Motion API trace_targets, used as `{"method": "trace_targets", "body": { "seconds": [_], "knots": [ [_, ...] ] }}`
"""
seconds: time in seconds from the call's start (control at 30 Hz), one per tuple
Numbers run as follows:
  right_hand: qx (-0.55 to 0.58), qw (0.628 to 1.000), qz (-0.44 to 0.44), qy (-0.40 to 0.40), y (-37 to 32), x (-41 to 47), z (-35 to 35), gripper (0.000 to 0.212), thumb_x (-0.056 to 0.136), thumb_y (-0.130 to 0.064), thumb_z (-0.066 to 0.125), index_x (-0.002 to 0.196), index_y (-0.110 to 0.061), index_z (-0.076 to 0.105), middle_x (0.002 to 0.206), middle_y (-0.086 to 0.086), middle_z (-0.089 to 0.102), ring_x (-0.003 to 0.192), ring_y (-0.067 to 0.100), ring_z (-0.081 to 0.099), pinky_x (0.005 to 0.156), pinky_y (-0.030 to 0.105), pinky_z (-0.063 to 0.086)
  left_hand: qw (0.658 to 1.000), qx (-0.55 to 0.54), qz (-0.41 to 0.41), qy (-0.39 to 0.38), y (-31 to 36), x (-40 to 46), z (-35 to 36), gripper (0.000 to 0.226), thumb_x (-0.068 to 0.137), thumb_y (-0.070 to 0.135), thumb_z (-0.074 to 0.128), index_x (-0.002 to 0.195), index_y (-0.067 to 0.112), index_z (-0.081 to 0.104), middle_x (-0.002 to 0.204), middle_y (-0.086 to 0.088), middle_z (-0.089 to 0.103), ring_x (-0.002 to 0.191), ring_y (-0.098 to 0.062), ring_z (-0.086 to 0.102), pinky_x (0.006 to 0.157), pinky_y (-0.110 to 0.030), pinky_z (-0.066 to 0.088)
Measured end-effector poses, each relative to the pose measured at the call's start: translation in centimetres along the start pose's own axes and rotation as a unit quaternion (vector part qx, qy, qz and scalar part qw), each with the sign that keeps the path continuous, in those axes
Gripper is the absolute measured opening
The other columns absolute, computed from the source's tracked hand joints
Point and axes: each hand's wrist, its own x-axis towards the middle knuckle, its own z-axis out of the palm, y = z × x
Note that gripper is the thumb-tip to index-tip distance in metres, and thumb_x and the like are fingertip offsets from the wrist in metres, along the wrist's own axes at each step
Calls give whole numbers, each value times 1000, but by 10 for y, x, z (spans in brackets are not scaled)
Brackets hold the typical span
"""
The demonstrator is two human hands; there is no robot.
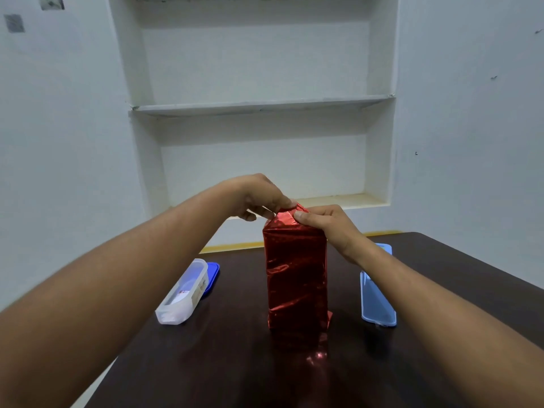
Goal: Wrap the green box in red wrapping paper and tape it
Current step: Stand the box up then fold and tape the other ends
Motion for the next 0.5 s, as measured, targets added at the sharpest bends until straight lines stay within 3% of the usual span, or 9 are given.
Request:
{"method": "trace_targets", "body": {
  "seconds": [0.07, 0.2, 0.37, 0.5],
  "knots": [
    [4, 1000, 2, -6, -3, -2, -2, 28, 97, -18, 68, 72, -18, 79, 71, 0, 70, 67, 8, 63, 66, 16, 49, 998, -64, -9, -5, 0, 3, 1, 28, 85, 28, 84, 109, 15, 76, 91, 3, 68, 79, -13, 64, 69, -29, 44],
    [6, 1000, 11, -23, -6, -4, -4, 47, 99, -15, 65, 53, -24, 72, 58, -8, 65, 55, 2, 59, 57, 13, 45, 985, -162, -48, -29, 1, 8, 4, 8, 88, 16, 79, 92, 19, 73, 81, 4, 64, 73, -13, 61, 71, -29, 45],
    [6, 1000, 14, -25, -7, -3, -4, 45, 98, -18, 66, 53, -23, 72, 58, -6, 65, 57, 5, 60, 59, 15, 46, 968, -235, -72, -54, 2, 6, 5, 10, 90, 15, 77, 98, 13, 70, 85, 0, 68, 75, -15, 64, 76, -30, 53],
    [7, 999, 18, -28, -8, -2, -5, 51, 98, -16, 65, 47, -25, 68, 54, -9, 61, 52, 3, 56, 55, 14, 44, 970, -238, -31, -43, 2, 9, 5, 10, 92, 14, 76, 100, 14, 71, 97, -3, 71, 85, -17, 66, 82, -31, 55]
  ]
}}
